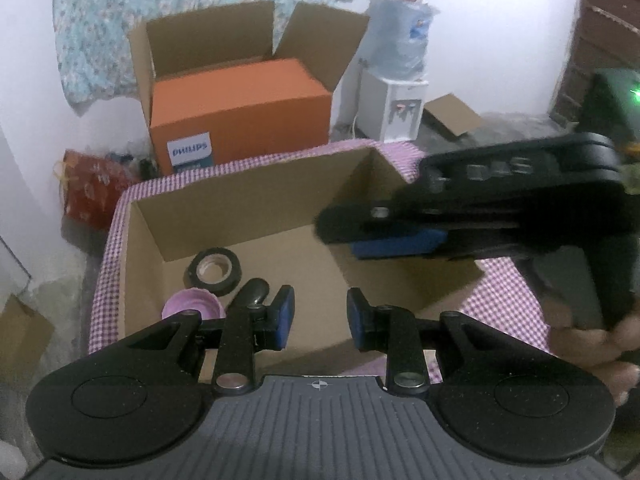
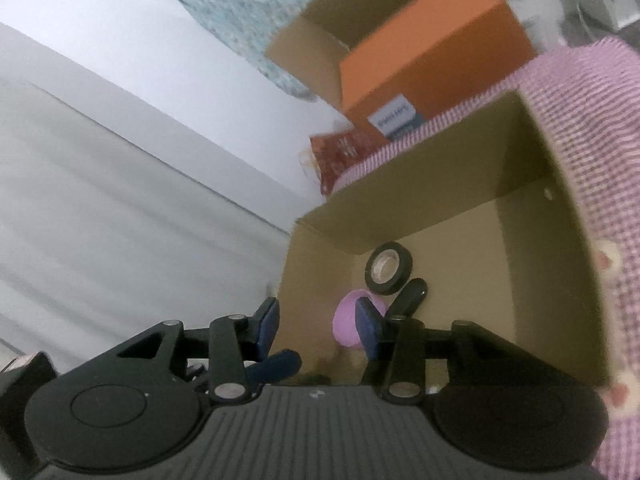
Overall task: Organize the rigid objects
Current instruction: 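Move the right tool back toward the dropper bottle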
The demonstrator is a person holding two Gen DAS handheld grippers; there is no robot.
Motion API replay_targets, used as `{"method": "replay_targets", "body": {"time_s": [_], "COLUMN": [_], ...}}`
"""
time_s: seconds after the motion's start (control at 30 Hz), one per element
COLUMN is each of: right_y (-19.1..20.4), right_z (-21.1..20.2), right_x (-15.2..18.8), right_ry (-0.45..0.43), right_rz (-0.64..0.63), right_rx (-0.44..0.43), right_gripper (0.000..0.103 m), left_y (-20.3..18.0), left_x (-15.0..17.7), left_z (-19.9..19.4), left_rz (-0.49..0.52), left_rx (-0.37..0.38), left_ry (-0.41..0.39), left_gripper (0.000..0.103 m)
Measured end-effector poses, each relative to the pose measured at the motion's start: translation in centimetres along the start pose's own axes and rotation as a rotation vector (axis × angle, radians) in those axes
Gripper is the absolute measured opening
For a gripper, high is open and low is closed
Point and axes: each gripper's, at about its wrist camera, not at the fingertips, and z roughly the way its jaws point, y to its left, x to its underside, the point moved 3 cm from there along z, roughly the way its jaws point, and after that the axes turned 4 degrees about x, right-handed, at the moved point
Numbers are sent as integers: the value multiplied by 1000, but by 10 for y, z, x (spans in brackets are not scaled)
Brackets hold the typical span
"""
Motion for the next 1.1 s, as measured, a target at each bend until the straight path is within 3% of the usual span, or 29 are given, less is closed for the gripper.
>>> {"method": "replay_targets", "body": {"time_s": [0.23,0.4,0.67,1.1], "right_y": [-4,-16,-26,-22], "right_z": [-63,-83,-88,-63], "right_x": [46,78,107,109], "right_ry": [-117,-162,-178,-114], "right_rz": [9,21,-5,-163], "right_rx": [-34,0,85,198], "right_gripper": [45,45,45,45], "left_y": [-25,-39,-53,-51], "left_x": [25,43,74,103], "left_z": [-17,-24,-16,3], "left_rz": [43,62,120,158], "left_rx": [56,87,97,59], "left_ry": [-25,-39,-33,-29], "left_gripper": [28,28,28,28]}}
